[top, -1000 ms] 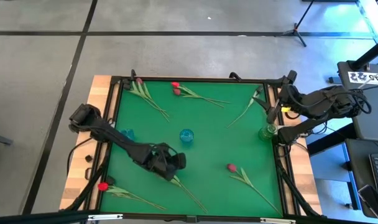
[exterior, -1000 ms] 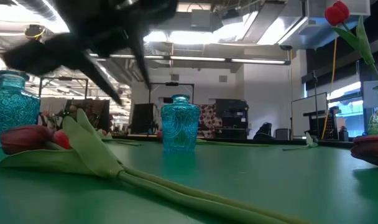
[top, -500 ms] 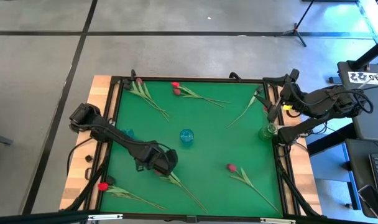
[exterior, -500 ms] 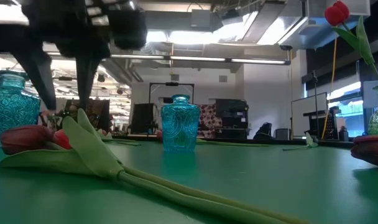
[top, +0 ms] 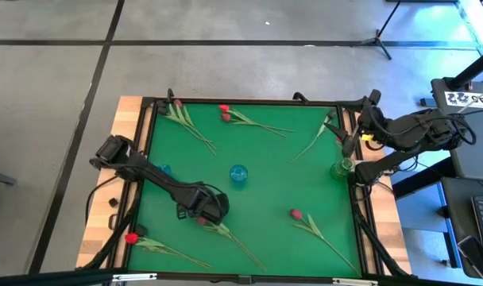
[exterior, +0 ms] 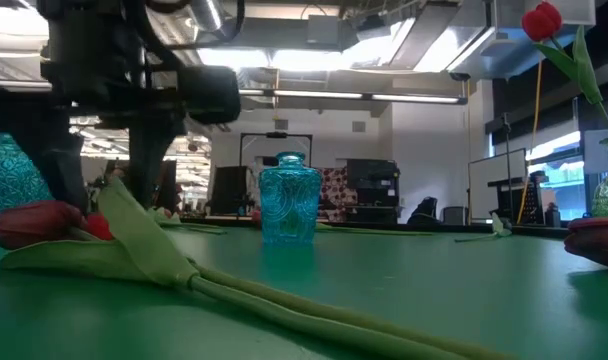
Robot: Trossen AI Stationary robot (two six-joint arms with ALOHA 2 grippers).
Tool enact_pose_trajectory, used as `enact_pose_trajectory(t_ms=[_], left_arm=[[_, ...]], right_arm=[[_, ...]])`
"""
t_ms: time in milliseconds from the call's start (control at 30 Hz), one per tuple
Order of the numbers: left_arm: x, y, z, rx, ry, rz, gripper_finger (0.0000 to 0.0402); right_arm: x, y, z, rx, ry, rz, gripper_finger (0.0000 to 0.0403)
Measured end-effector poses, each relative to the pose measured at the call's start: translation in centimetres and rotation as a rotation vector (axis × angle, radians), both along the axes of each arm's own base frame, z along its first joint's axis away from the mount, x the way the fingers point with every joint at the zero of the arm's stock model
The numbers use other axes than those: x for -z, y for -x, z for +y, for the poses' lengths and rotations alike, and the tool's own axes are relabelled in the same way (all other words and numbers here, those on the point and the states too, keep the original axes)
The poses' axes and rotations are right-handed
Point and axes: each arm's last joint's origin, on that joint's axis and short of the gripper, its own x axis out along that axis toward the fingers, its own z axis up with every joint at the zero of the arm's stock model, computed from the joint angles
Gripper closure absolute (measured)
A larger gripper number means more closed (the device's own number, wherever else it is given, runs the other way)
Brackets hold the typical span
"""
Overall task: Sort flowers into vase by color
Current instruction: Put the pink flower into the green flower vase
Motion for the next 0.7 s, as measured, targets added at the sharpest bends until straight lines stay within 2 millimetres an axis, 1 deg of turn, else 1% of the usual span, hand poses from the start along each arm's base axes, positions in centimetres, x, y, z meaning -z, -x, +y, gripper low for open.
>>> enact_pose_trajectory(t_ms=[100, 233, 367, 467, 600, 700], left_arm=[[0.3, -0.1, 0.0, -0.012, 0.001, 0.005, 0.0218], [0.2, -0.3, 0.0, -0.021, -0.022, -0.030, 0.0210], [0.3, -0.8, 0.7, -0.013, -0.049, -0.051, 0.0210], [0.4, -1.4, 1.8, -0.019, -0.089, -0.075, 0.0223], [0.3, -2.1, 3.1, -0.040, -0.119, -0.107, 0.0251], [0.1, -2.9, 3.9, -0.055, -0.166, -0.171, 0.0268]], right_arm=[[0.1, -0.1, 0.0, -0.001, -0.001, 0.005, 0.0082], [0.1, -0.1, 0.0, -0.002, 0.000, 0.006, 0.0082], [0.1, -0.1, 0.0, -0.001, -0.001, 0.005, 0.0082], [0.1, -0.1, 0.0, -0.001, -0.003, 0.004, 0.0082], [0.1, -0.1, 0.1, -0.015, -0.032, -0.004, 0.0082], [0.1, -0.1, 0.1, -0.027, -0.039, -0.003, 0.0082]])
